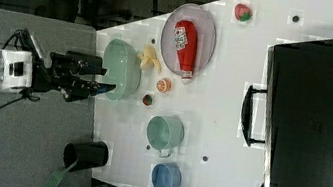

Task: Pick ketchup from plate and place it on table.

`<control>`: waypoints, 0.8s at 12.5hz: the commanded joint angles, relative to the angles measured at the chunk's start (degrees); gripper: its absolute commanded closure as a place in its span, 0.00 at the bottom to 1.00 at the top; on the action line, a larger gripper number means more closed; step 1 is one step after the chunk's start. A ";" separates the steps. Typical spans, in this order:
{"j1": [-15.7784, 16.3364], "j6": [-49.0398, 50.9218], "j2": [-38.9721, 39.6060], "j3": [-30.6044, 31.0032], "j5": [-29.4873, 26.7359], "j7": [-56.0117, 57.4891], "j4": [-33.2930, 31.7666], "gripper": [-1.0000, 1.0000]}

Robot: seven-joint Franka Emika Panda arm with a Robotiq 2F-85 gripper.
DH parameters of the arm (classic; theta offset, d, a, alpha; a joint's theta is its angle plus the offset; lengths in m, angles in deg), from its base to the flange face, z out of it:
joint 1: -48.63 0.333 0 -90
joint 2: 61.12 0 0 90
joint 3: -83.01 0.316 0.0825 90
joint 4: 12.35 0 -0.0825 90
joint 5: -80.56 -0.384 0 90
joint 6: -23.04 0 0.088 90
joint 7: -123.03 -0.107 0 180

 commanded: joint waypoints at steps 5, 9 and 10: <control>-4.62 5.98 -0.51 3.95 -1.95 3.72 0.36 0.00; -4.21 -4.57 6.44 5.21 -1.95 6.35 0.57 0.00; -4.12 -6.49 8.34 5.48 -1.95 8.50 0.71 0.00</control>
